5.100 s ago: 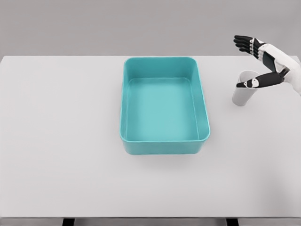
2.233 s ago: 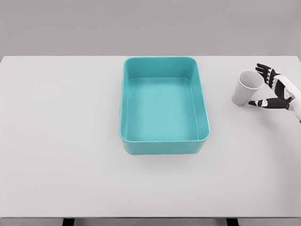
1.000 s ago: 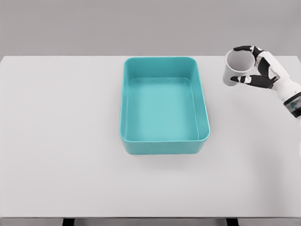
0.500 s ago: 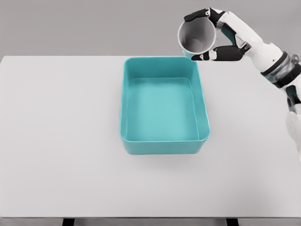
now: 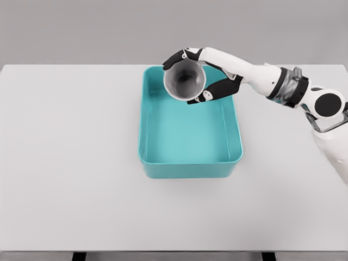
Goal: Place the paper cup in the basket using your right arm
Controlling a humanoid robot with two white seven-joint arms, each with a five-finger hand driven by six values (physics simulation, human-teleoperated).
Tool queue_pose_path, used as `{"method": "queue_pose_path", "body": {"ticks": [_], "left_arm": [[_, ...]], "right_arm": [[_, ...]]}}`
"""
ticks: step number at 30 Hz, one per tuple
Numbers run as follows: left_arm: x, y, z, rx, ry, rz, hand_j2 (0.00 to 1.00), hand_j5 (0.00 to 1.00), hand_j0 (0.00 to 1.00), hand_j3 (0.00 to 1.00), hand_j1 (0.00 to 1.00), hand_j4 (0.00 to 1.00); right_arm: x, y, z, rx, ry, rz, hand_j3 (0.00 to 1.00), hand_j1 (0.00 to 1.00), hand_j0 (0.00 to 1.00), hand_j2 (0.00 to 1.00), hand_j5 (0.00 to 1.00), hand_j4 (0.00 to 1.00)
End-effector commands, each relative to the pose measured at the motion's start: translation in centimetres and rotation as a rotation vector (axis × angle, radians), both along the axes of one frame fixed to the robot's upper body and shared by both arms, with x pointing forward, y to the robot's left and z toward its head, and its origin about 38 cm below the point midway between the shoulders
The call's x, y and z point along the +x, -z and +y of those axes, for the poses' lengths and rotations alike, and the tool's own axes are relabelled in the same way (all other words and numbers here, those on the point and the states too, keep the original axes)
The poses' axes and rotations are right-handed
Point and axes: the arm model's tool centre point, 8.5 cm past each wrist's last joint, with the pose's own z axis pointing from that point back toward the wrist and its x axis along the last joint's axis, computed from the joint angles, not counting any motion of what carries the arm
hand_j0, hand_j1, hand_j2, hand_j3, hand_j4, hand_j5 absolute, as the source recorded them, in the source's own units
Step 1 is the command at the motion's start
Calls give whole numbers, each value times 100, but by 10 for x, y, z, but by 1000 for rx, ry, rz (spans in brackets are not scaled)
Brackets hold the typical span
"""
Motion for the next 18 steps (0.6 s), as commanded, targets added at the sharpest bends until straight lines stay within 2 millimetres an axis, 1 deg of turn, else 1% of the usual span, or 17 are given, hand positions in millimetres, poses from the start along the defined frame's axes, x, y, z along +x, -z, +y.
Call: {"method": "queue_pose_path", "body": {"ticks": [1,2,3,4,10,12,13,14,16,18], "left_arm": [[0,0,0,0,0,0,100,100,100,100,100,100],[0,0,0,0,1,0,100,100,100,100,100,100],[0,0,0,0,0,0,100,100,100,100,100,100],[0,0,0,0,0,0,100,100,100,100,100,100],[0,0,0,0,0,0,100,100,100,100,100,100],[0,0,0,0,0,0,100,100,100,100,100,100],[0,0,0,0,0,0,100,100,100,100,100,100],[0,0,0,0,1,0,100,100,100,100,100,100],[0,0,0,0,0,0,100,100,100,100,100,100],[0,0,0,0,0,0,100,100,100,100,100,100]], "right_arm": [[-1,1,-5,-12,6,4,83,83,83,83,83,83],[0,2,-11,-37,21,-4,88,88,88,88,88,88],[0,3,-11,-54,27,-12,93,93,93,93,93,93],[0,4,-10,-60,28,-16,95,95,95,95,95,95],[-3,2,-4,-115,28,-60,95,95,95,95,95,95],[-8,-1,3,-127,7,-77,95,95,95,95,95,95],[-8,-7,-7,-149,26,-87,95,95,95,95,95,95],[-6,-8,-10,-152,42,-77,95,95,95,95,95,95],[-6,-9,-10,-150,41,-81,96,96,96,96,96,96],[-13,-12,-7,-149,19,-102,100,100,100,100,100,100]]}}
